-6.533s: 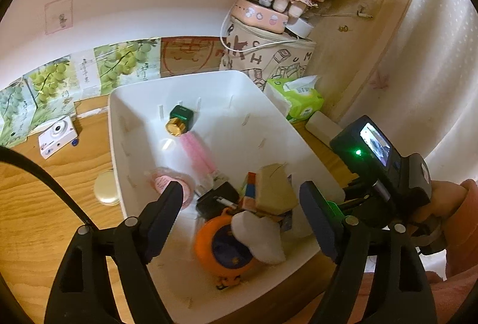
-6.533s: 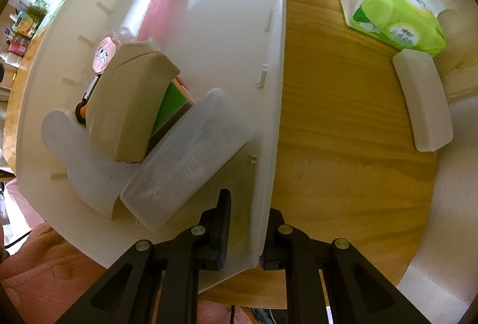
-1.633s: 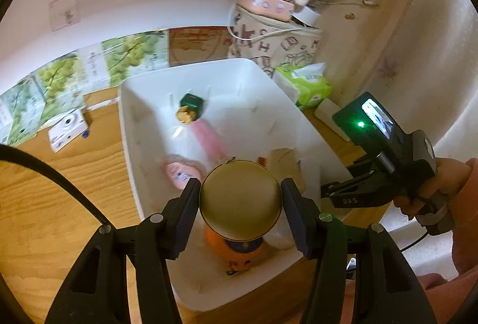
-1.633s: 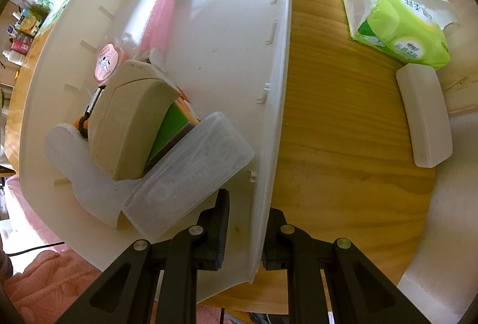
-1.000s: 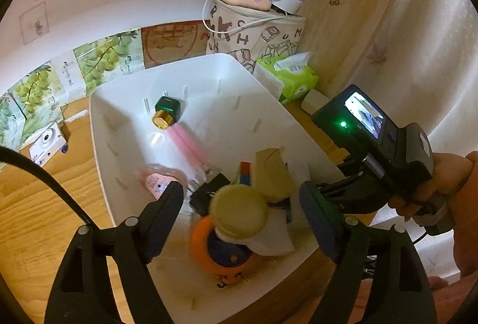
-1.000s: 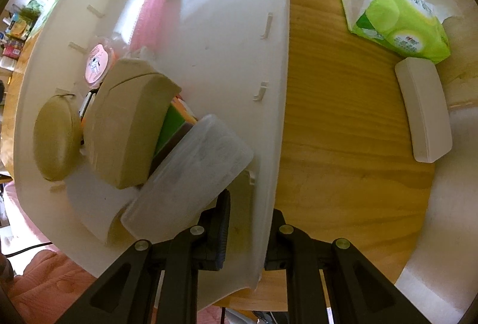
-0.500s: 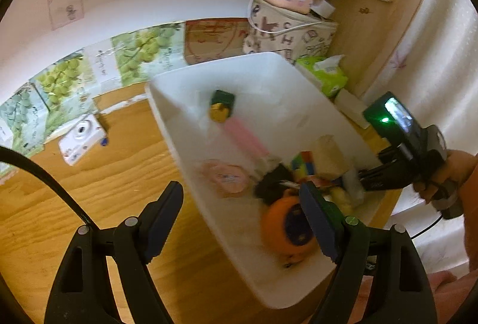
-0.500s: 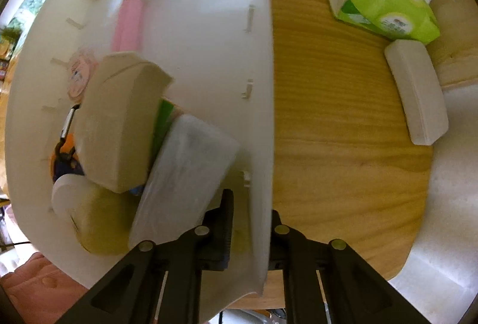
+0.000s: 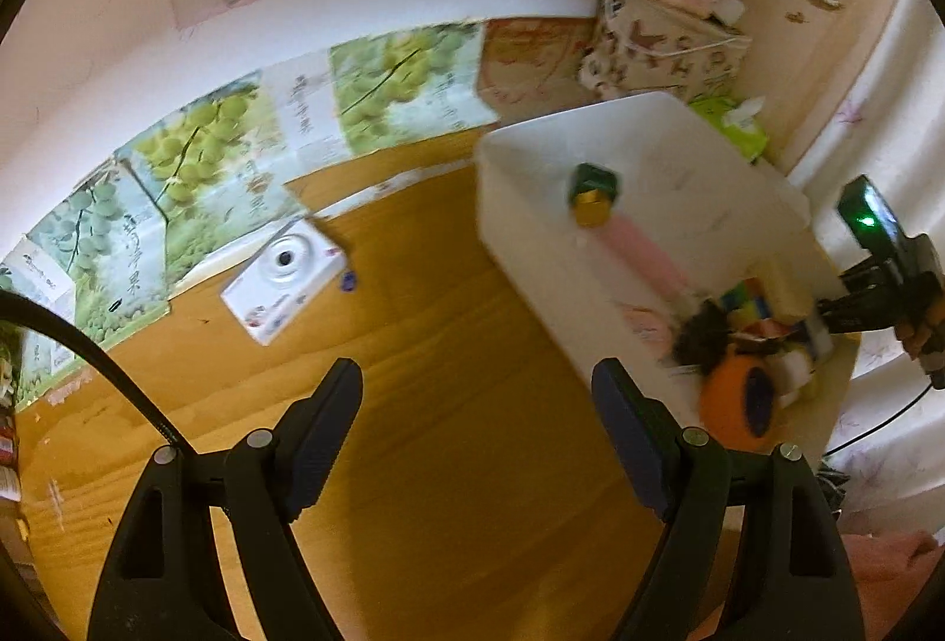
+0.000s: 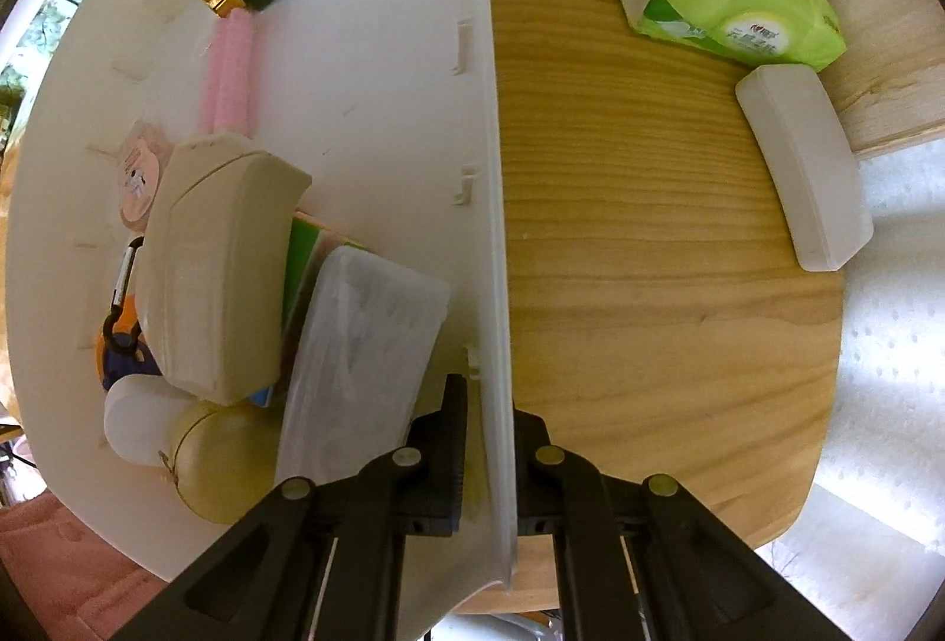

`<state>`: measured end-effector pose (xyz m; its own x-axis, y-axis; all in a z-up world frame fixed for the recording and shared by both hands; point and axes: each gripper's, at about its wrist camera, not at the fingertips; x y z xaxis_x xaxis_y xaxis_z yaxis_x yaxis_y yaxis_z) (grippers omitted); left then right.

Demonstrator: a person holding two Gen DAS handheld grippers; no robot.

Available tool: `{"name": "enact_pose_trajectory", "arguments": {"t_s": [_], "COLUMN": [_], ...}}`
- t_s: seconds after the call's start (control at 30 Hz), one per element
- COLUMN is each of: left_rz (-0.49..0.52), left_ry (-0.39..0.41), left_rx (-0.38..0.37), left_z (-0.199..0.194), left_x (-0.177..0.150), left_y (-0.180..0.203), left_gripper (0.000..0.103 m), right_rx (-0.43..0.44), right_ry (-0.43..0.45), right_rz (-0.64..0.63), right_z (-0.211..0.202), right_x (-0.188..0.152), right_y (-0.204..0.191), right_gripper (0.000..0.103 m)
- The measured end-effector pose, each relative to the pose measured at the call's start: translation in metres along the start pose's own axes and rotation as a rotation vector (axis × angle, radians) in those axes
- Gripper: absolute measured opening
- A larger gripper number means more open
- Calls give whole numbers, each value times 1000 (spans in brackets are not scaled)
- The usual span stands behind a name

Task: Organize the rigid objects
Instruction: 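Move the left tool to the white boxy toy on the desk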

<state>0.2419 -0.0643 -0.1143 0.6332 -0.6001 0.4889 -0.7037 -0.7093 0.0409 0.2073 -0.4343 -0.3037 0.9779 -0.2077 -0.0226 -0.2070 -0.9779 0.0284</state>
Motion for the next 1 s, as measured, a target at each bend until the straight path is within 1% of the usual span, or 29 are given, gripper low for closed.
{"name": "enact_pose_trajectory", "arguments": {"t_s": [0.3,0.43,0.5,0.6,0.77,0.83,0.97,1.0], "left_rz": [22,31,47,62,54,55,44,43], "left_ry": [-99,-127,-139,-141,-133,-122,-121,-121], "left_rx": [0,-20,-11,2,8,19,14,17], "left_z": [39,55,65,79,96,101,112,114], "left_x": [6,10,12,16,23,26,32,33], "left_y": [-58,-73,-78,-85,-99,-104,-114,-116], "left_gripper": [83,84,86,87,88,88,88,91], "right_rx": [-57,-61,-63,-67,-76,-82,-89,-91], "right_ry": [-13,-20,-24,-30,-40,-46,-54,-56], "right_rz": [14,28,39,50,48,45,45,45], "right_z": [-1,3,4,4,6,8,12,12], "right_x": [-1,2,4,14,21,25,29,31], "right_y": [-21,-18,-20,-18,-10,-13,-19,-20], "right_gripper": [8,8,8,9,10,11,11,11]}}
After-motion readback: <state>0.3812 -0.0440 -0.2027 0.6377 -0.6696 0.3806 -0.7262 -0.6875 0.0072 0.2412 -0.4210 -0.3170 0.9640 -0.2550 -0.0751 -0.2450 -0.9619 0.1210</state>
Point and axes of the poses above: each gripper's, at about its wrist camera, not at the fingertips, and z roughly the way its jaws point, y to its right, x to its top, and after that the axes turned 7 degrees about z, right-handed
